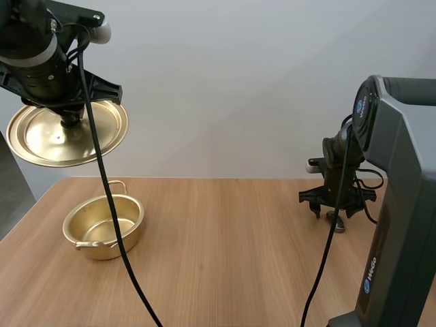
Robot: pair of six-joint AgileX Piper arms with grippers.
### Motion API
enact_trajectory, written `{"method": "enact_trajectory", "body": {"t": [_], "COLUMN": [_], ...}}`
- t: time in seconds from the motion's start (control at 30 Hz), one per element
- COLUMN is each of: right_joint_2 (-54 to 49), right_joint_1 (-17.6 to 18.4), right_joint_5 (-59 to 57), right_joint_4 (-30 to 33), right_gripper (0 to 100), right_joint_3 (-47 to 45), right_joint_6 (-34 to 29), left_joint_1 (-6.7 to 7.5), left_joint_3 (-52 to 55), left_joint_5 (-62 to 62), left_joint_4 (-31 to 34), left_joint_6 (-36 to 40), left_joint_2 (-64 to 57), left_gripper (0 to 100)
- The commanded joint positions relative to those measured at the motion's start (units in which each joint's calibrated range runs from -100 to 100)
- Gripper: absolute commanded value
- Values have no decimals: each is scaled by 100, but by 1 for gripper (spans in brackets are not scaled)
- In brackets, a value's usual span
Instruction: Open the pot, put the car inside, and close it
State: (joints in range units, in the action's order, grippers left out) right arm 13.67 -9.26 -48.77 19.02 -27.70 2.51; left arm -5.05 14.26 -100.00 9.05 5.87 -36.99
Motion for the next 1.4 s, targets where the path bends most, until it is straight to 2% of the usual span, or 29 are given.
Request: {"method": "enact_trajectory", "body": {"t": [0.0,0.23,0.6,0.7,1.07,1.1,1.13,1.2,1.23,1.27,1.3,1.37], "right_joint_2": [223,644,672,672,672,672,672,672,672,672,672,672], "right_joint_1": [0,0,0,0,0,0,0,0,0,0,0,0], "right_joint_5": [-49,-300,-2131,-2041,-1190,-1146,-1070,-1008,-953,-953,-953,-875], "right_joint_4": [5,-11,11,53,171,171,181,181,181,168,168,155], "right_gripper": [100,100,99,96,93,91,84,57,35,7,0,0], "right_joint_3": [-4,-4,-17,-112,-232,-232,-232,-232,-232,-232,-232,-232], "right_joint_6": [12,12,12,12,12,12,12,32,32,32,10,10], "left_joint_1": [1,1,1,1,1,1,1,1,1,1,1,1], "left_joint_3": [3,3,3,3,3,3,3,3,3,3,3,3], "left_joint_5": [0,53,139,139,54,54,16,0,0,0,0,0], "left_joint_4": [-1,-2,9,9,9,9,9,9,9,9,9,9], "left_joint_6": [-2,-2,-11,-11,-5,-5,-5,-15,-32,-39,-39,-39], "left_joint_2": [-8,-8,-8,-8,-8,-8,-8,-8,-8,-8,-8,-8], "left_gripper": [0,0,0,0,0,0,0,0,0,0,0,0]}}
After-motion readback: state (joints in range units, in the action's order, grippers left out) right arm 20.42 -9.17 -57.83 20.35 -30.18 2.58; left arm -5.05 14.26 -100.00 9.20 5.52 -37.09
